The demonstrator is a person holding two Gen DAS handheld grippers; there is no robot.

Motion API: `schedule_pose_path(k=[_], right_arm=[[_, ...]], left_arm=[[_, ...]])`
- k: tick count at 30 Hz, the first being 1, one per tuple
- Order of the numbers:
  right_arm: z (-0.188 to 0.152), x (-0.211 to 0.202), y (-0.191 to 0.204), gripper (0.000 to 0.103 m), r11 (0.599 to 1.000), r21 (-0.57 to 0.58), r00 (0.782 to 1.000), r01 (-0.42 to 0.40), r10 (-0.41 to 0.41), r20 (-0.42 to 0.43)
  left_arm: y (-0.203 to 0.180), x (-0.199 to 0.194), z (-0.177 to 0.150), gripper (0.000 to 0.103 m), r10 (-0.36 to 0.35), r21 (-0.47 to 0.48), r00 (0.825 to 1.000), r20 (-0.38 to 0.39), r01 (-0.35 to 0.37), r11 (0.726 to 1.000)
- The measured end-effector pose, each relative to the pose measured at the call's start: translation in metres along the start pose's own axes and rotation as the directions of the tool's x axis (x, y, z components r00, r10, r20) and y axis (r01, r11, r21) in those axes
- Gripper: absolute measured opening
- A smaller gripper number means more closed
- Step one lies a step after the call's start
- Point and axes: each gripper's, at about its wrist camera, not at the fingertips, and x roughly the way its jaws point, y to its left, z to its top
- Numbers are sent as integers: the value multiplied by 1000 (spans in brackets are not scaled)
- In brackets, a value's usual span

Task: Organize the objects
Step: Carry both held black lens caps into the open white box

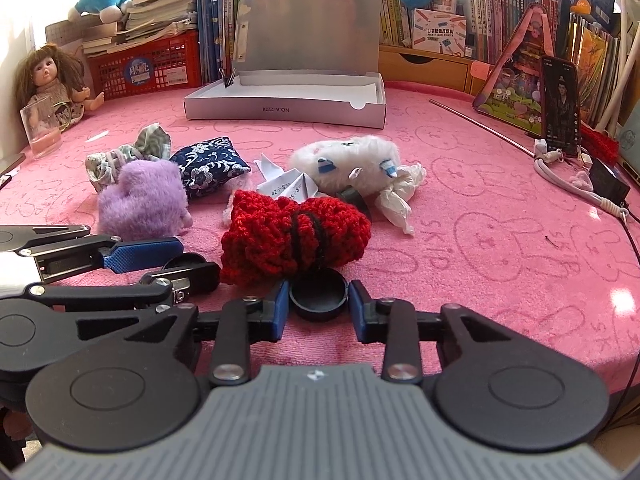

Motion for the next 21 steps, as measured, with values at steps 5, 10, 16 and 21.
schedule_pose_path(k=[5, 10, 16, 21], right_arm=[[3, -7, -1, 38, 1000, 0, 1000, -17, 17, 12], [12, -18, -3, 37, 999, 12, 998, -50, 50, 43], [14, -16, -6, 37, 999, 33, 999, -38, 37, 37], [17, -23, -11, 36, 998, 48, 997, -35, 32, 66]], left_arm=[[-1, -9, 5, 37, 0, 9, 1000, 24, 0, 1000], [1, -15, 11, 37, 10, 6, 999, 31, -11, 1000], [4, -21, 17, 37, 22, -1, 999, 44, -22, 1000], [7, -26, 25, 37, 32, -1, 997, 65, -32, 999]])
